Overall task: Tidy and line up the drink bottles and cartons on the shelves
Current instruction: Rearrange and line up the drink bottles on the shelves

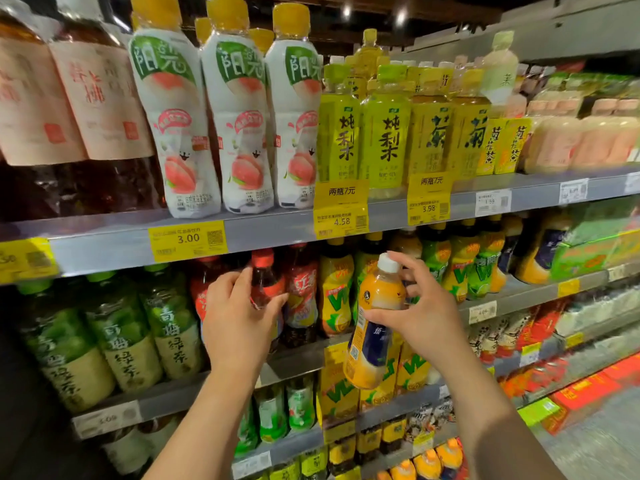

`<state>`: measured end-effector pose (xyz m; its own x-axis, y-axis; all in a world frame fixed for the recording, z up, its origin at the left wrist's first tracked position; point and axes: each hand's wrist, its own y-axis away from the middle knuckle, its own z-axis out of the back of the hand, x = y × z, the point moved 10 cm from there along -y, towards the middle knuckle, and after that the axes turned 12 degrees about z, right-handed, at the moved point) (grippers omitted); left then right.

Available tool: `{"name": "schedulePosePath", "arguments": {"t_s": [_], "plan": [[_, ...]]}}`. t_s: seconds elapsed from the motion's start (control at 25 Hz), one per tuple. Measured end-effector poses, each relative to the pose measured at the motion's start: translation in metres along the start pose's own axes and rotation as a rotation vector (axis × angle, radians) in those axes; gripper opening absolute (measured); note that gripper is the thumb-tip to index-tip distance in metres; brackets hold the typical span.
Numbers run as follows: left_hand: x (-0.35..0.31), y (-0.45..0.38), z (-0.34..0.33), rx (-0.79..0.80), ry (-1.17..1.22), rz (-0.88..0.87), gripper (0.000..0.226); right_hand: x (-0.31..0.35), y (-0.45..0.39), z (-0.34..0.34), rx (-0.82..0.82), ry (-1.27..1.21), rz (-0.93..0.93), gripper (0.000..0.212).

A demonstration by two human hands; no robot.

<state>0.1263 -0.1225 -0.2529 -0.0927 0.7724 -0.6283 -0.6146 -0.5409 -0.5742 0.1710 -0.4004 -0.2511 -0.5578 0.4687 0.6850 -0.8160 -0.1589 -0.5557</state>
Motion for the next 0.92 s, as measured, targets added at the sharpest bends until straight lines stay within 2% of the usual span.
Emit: {"name": "schedulePosePath", "arguments": {"t_s": [0.2,0.28,0.4,0.48,0.6,0.68,0.84,0.92], "plan": [[-0.001,-0.010,0.001,0.000,-0.185,0.287,0.055,-0.025,-0.015,0.028,-0.018,-0.074,-0.008,0.080],[-0.005,-0.008,0.004,-0.034,-0.270,0.295,0.048,-0.034,-0.018,0.037,-0.022,-0.090,-0.008,0.080],[-0.012,-0.004,-0.009,0.008,-0.354,0.293,0.043,-0.049,-0.021,0.051,-0.003,-0.110,-0.004,0.081],[-0.016,0.006,-0.019,0.020,-0.317,0.318,0.053,-0.059,-0.023,0.061,0.009,-0.113,0.001,0.081],[-0.036,0.038,-0.025,-0.071,-0.219,0.344,0.078,-0.075,-0.023,0.071,0.028,-0.118,0.009,0.080],[-0.062,0.059,-0.039,-0.075,-0.147,0.267,0.068,-0.087,-0.022,0.081,0.031,-0.111,-0.002,0.081],[-0.137,0.086,-0.109,0.238,-0.119,-0.119,0.036,-0.109,-0.019,0.106,-0.021,-0.074,-0.040,0.080],[-0.167,0.093,-0.138,0.360,-0.082,-0.228,0.030,-0.118,-0.017,0.122,-0.051,-0.052,-0.054,0.079]]}}
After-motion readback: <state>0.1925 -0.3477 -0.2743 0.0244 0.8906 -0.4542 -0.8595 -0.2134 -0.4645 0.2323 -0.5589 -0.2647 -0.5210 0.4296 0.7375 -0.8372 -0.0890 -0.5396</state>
